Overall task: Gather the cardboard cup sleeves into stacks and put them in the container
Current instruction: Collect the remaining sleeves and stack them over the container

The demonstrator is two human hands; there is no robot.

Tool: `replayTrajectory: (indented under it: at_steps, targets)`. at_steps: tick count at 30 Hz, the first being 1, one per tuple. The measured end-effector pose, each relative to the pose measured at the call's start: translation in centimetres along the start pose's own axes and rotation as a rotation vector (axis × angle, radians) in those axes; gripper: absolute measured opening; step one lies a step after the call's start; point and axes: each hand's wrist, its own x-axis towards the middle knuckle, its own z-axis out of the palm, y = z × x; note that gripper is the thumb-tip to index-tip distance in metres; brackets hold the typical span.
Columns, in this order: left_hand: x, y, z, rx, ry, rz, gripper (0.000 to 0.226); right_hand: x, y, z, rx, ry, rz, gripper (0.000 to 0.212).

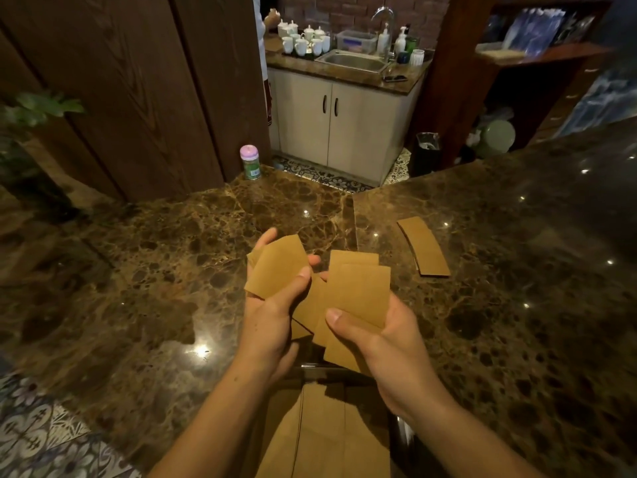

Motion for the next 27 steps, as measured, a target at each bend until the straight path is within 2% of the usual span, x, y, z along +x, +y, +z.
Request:
replayTrajectory:
  at_steps: [2,5,9,11,14,17,22,27]
  targets:
    - [0.3,0.1,-0.1,0.016,-0.020,0.052,0.062,0.0,-0.6,-0.4,-0.076,-0.049,-0.037,0.049]
    - [0.7,0.8,0.3,-0.112,-0.063,-0.036,0.037,0.1,-1.0,-0.6,-0.009,-0.082,-0.033,0.045]
    - [1.3,1.4,1.3,-0.238,0.043,-0.157,0.067,-0.3,-0.4,0.7,0.109,0.006,0.018,0.042]
    - [1.3,1.0,1.7,-0.179,0.089,-0.091,0.056,-0.5,0.0,1.3,0.173,0.079,0.014,0.040]
    - [1.0,0.3,2.2,-0.128,0.071,-0.038,0.037,-0.6,-0.1,2.1,0.252,0.128,0.007,0.036]
    - [1.1,0.5,1.9,-0.114,0.021,-0.027,0.034,-0.4,-0.7,1.8,0.230,0.066,0.020,0.038]
    - [1.3,1.4,0.5,0.052,0.017,0.023,0.048,0.5,-2.0,-0.5,0.124,-0.061,0.037,0.036]
    - [0.4,1.3,0.3,0.186,-0.141,0.068,0.069,1.0,-2.9,-2.2,0.149,-0.076,-0.031,0.034]
